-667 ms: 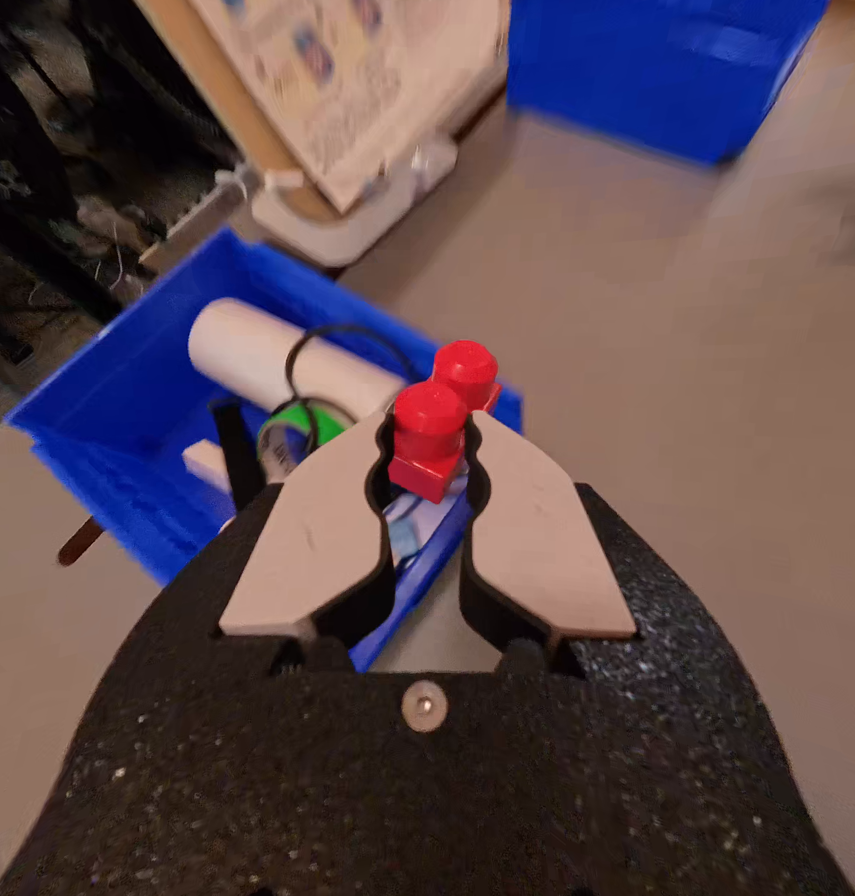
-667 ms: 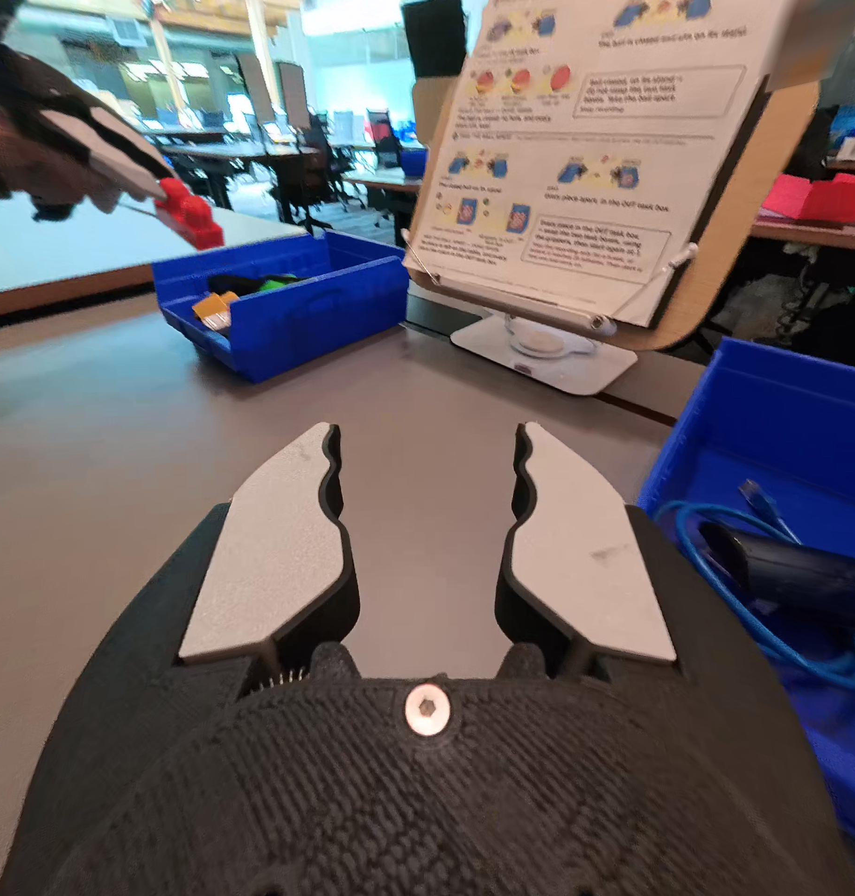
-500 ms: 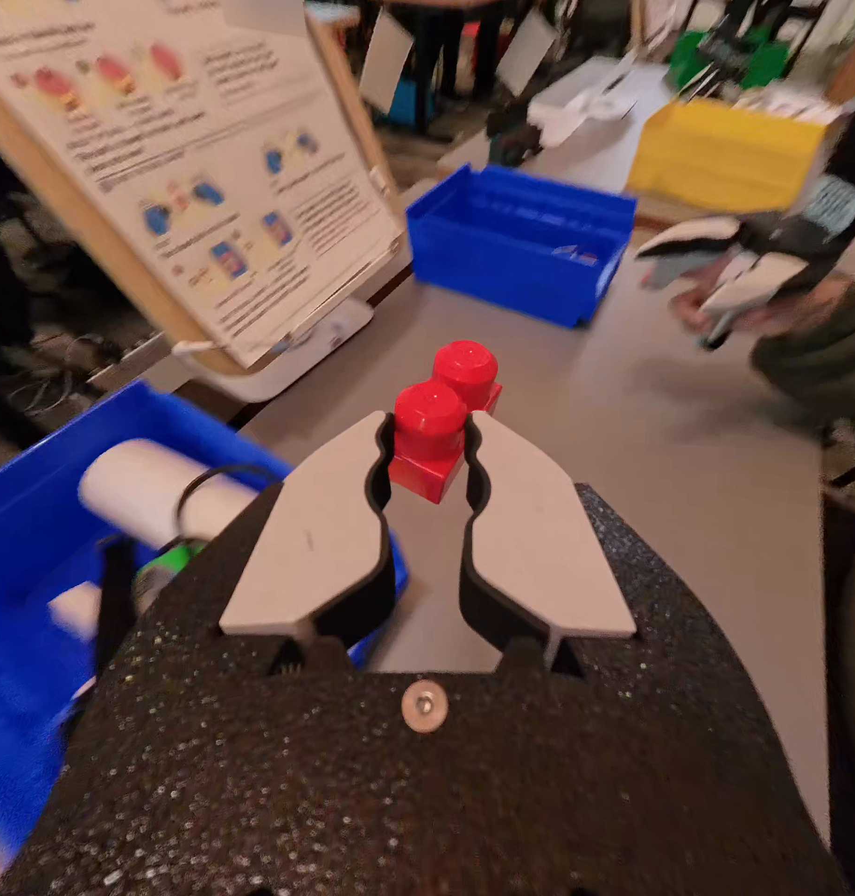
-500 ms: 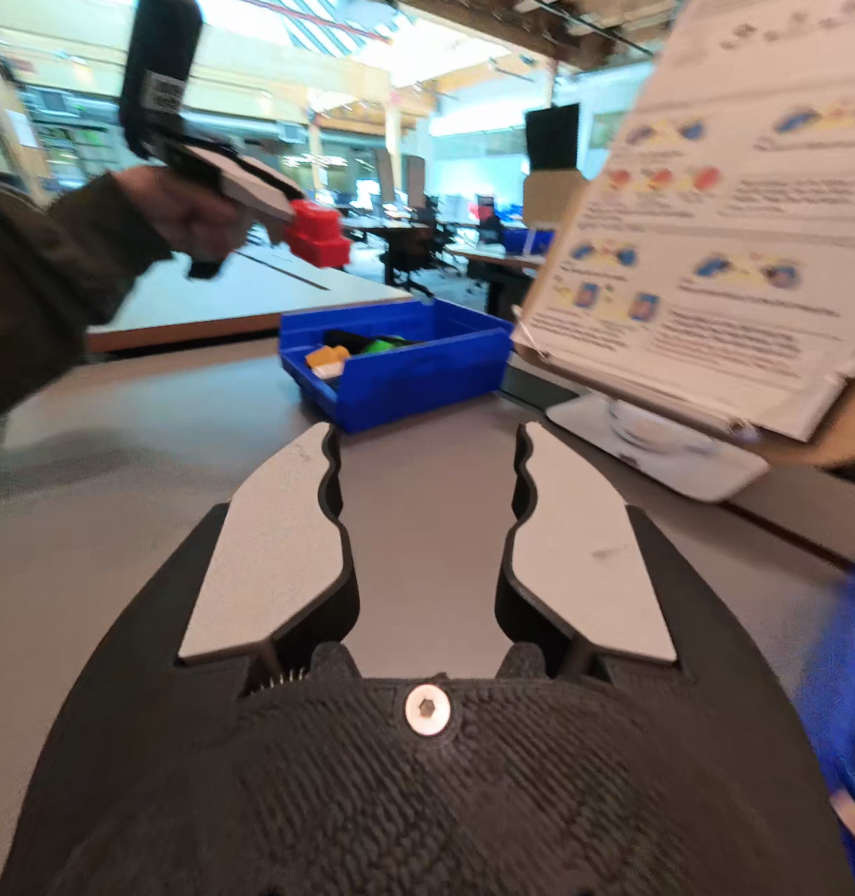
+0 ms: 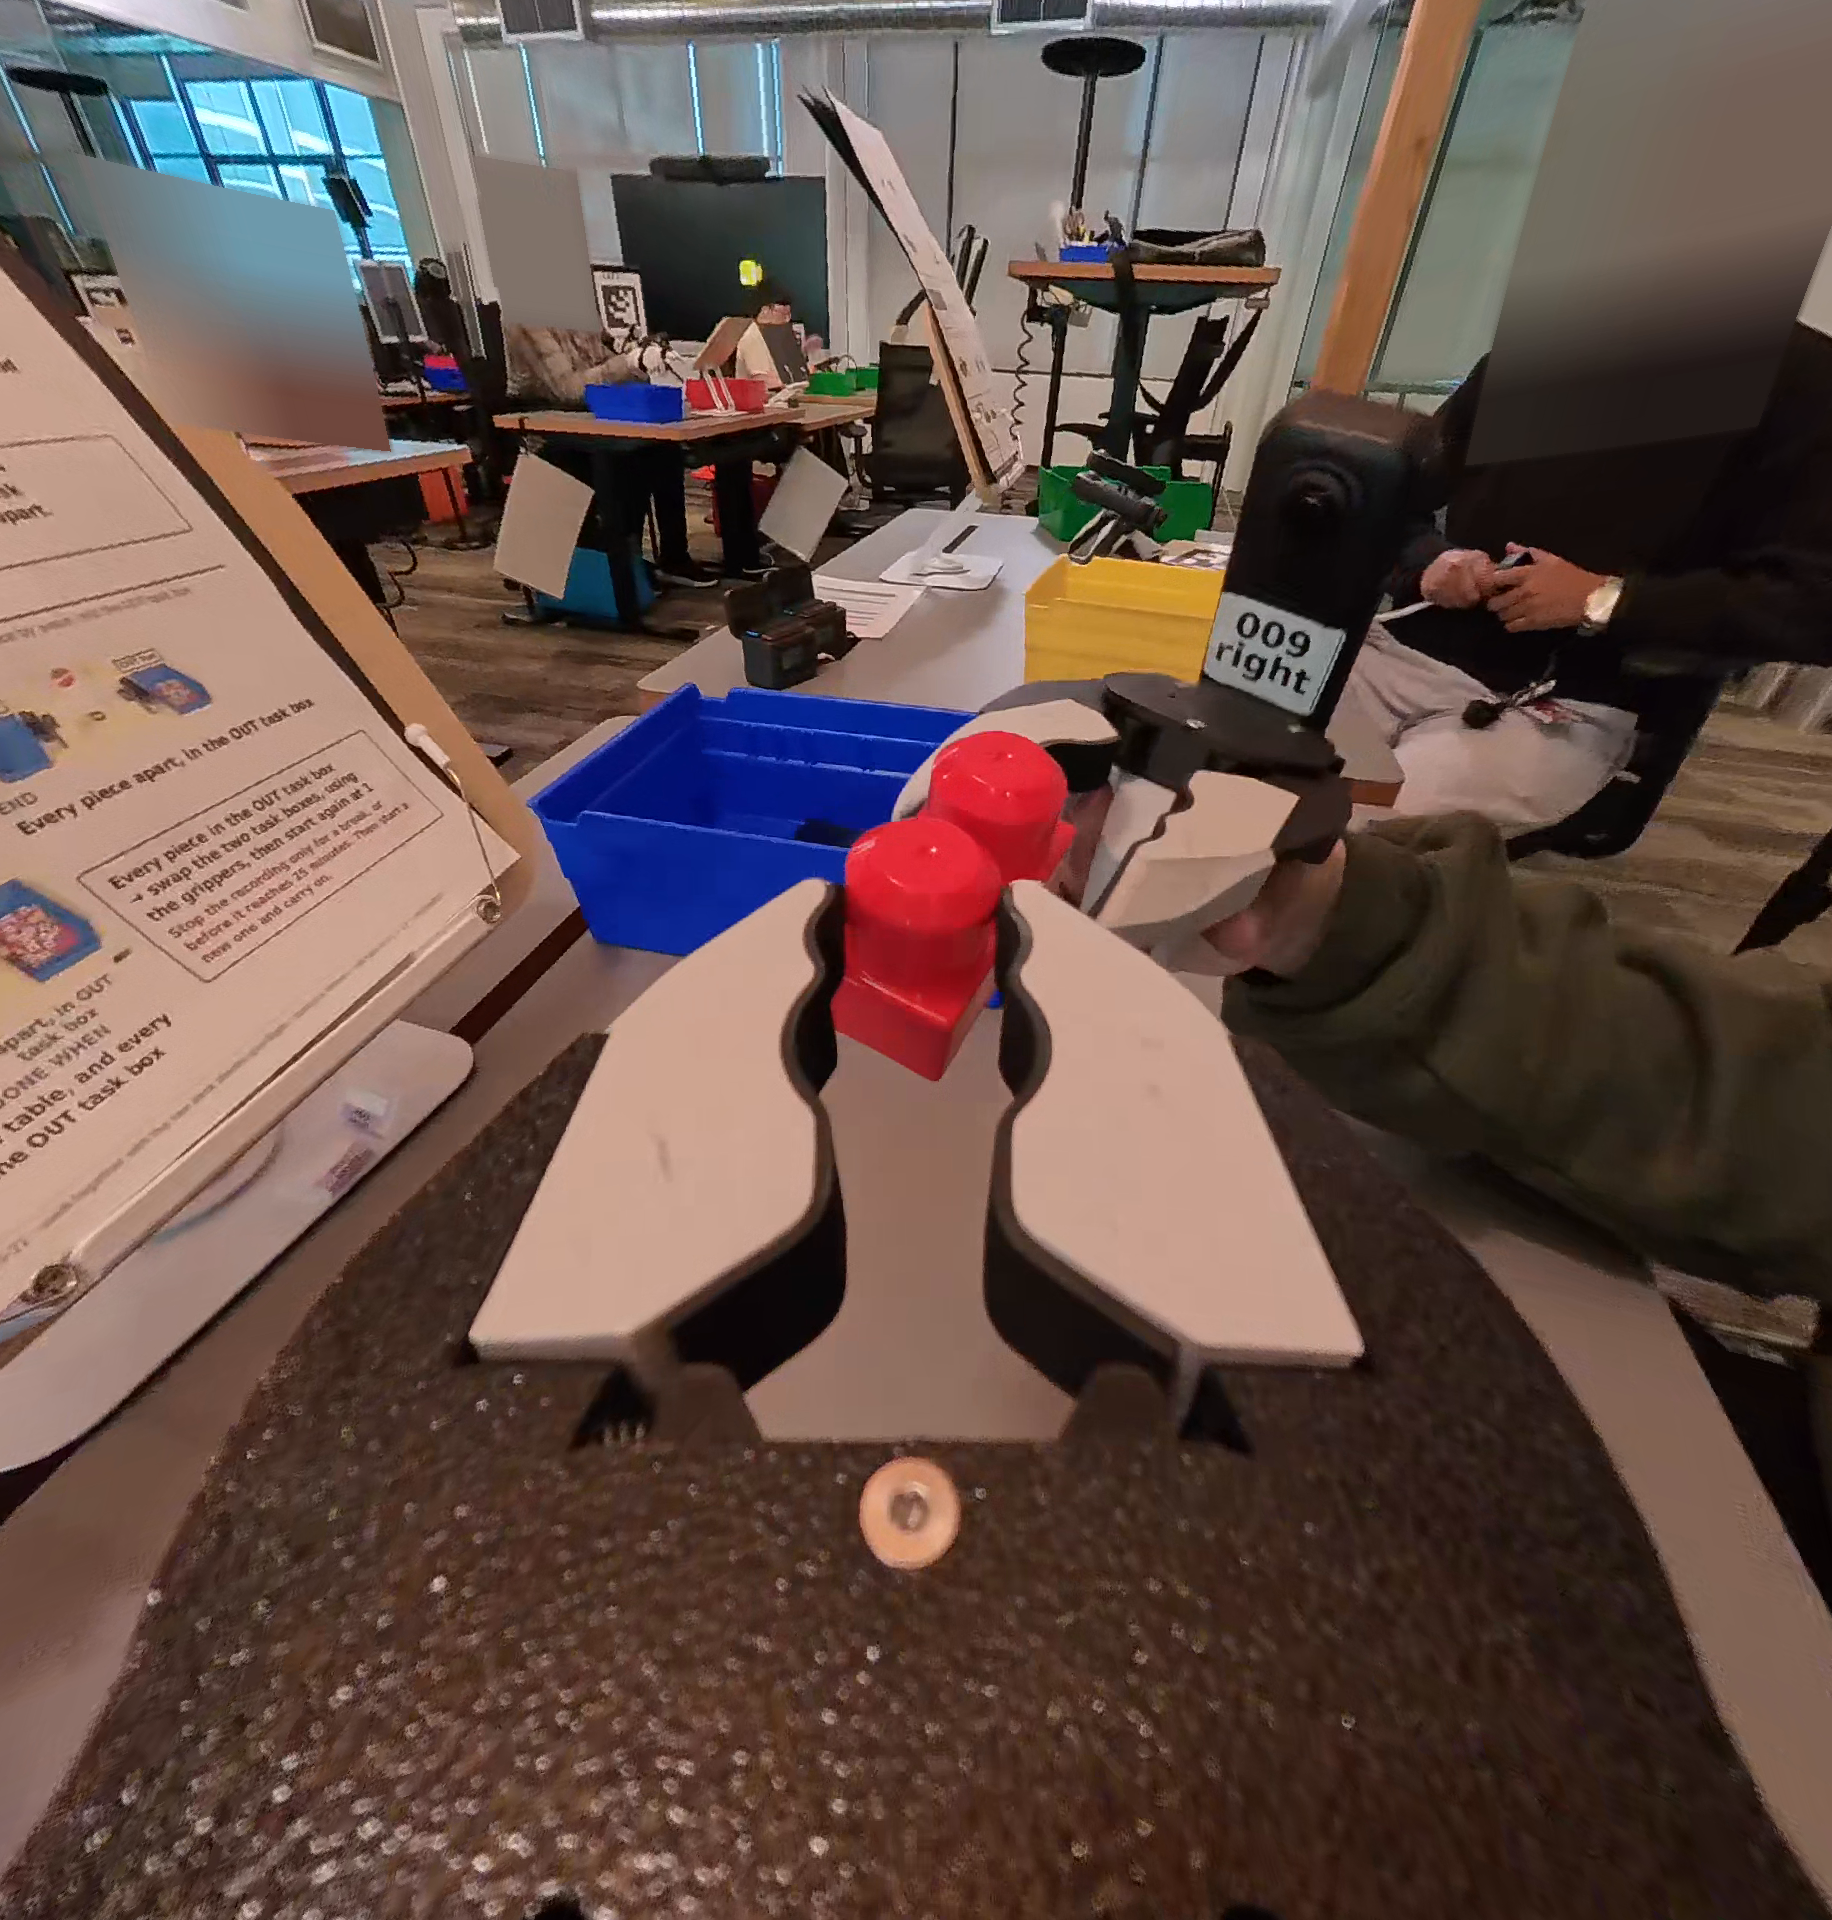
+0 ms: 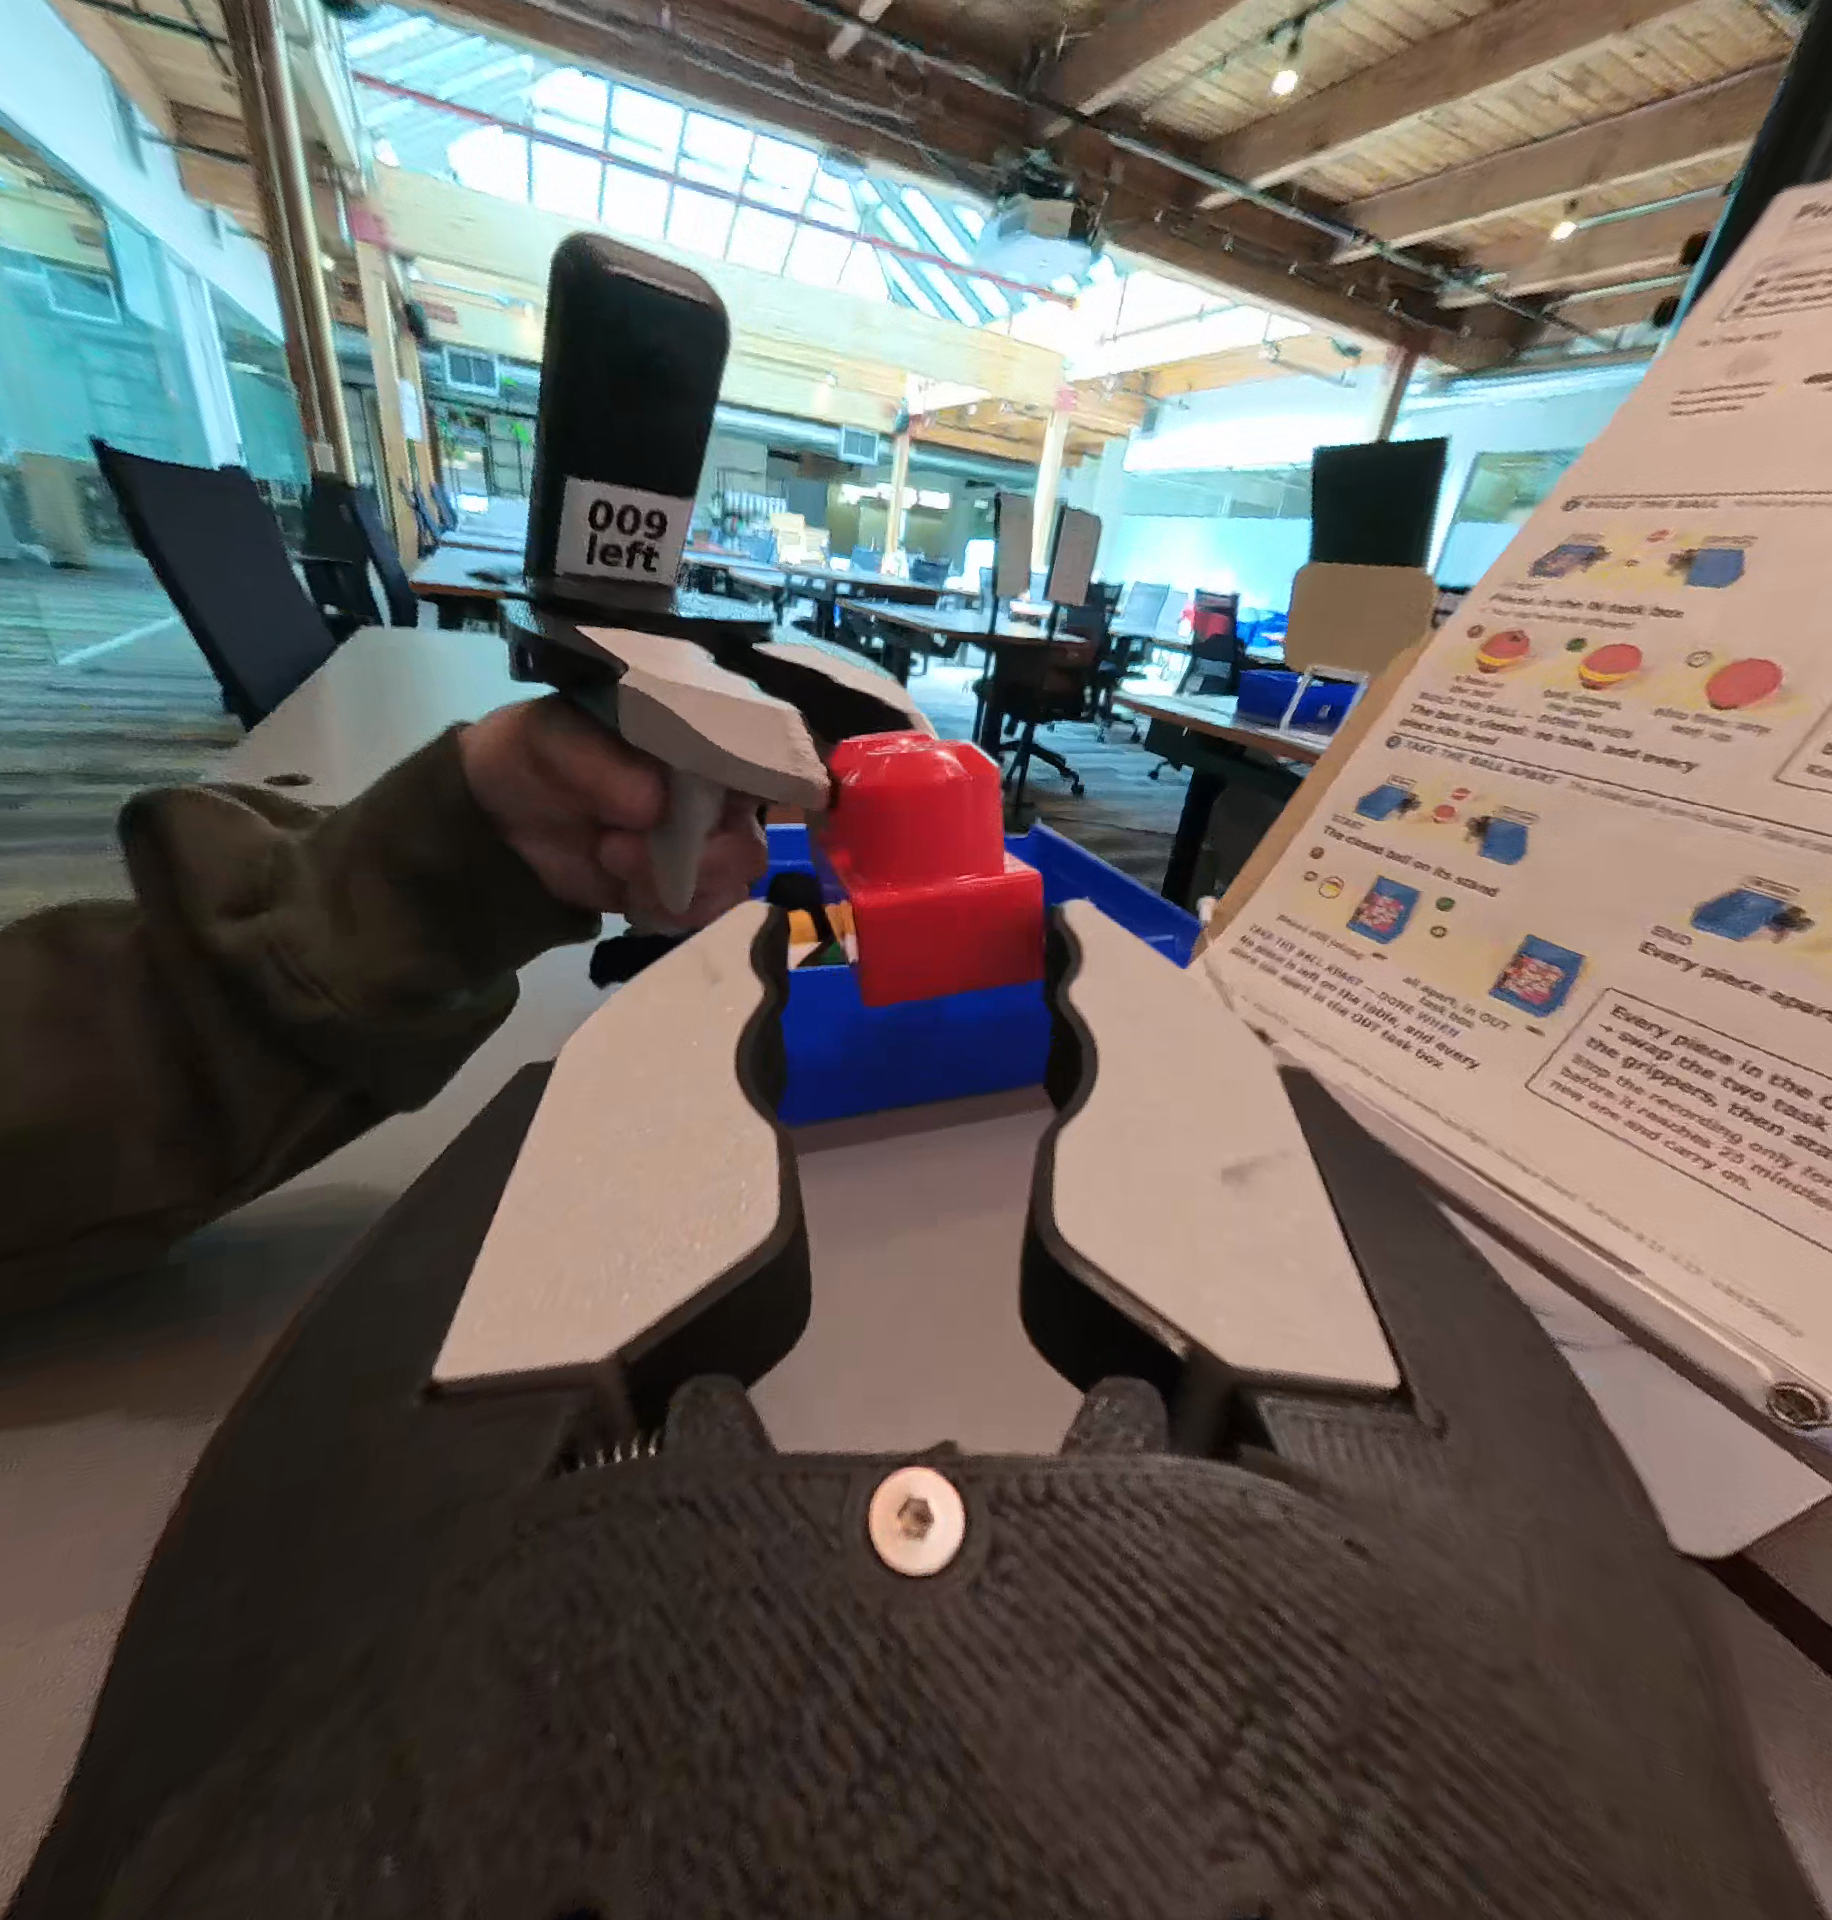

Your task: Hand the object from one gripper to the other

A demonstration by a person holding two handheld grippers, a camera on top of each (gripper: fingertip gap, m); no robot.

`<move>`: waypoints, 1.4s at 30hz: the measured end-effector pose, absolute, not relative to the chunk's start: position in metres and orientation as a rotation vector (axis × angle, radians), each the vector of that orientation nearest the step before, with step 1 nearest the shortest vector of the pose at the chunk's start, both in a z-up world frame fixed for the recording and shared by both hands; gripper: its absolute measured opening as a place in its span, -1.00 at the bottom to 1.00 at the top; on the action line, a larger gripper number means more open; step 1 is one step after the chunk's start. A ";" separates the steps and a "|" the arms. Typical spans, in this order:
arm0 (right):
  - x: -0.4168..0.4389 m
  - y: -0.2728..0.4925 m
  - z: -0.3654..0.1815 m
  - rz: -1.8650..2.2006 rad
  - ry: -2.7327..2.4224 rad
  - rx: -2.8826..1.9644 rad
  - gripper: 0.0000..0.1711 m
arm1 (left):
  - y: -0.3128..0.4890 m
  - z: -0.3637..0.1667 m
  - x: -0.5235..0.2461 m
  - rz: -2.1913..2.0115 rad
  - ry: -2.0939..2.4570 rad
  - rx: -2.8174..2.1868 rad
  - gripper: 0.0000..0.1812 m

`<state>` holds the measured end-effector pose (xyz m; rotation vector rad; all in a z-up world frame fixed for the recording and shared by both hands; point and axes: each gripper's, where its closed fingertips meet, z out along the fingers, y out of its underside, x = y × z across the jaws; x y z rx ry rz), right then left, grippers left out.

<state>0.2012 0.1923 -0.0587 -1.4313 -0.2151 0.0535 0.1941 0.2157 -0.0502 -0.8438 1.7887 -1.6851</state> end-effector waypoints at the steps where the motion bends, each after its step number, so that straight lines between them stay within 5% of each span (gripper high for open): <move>1: 0.207 0.194 -0.058 0.046 -0.203 -1.420 -0.56 | 0.217 -0.049 0.197 -1.706 1.783 -0.858 -0.70; 9: 0.230 0.202 -0.047 0.013 -0.256 -1.406 -0.59 | 0.227 -0.042 0.218 -1.766 1.583 -0.855 -0.64; 16: 0.290 0.201 -0.042 -0.862 -0.183 -1.438 -0.59 | 0.247 -0.071 0.247 -1.506 1.513 -1.150 -0.16; 23: 0.278 0.218 -0.055 -1.177 -0.383 -1.424 -0.60 | 0.240 -0.070 0.248 -1.584 1.474 -1.205 -0.09; 27: 0.255 0.222 -0.056 -1.007 -0.501 -1.381 -0.59 | 0.239 -0.074 0.244 -1.612 1.548 -1.138 -0.08; 34: 0.207 0.194 -0.028 -0.088 -0.461 -1.166 -0.60 | 0.217 -0.054 0.207 -2.119 1.636 -0.916 -0.15; 37: 0.202 0.185 -0.029 -0.135 -0.551 -1.105 -0.60 | 0.206 -0.046 0.191 -2.456 1.692 -1.032 -0.33; 42: 0.198 0.183 -0.046 -0.289 -0.719 -1.170 -0.59 | 0.197 -0.050 0.185 -2.640 1.759 -1.174 -0.35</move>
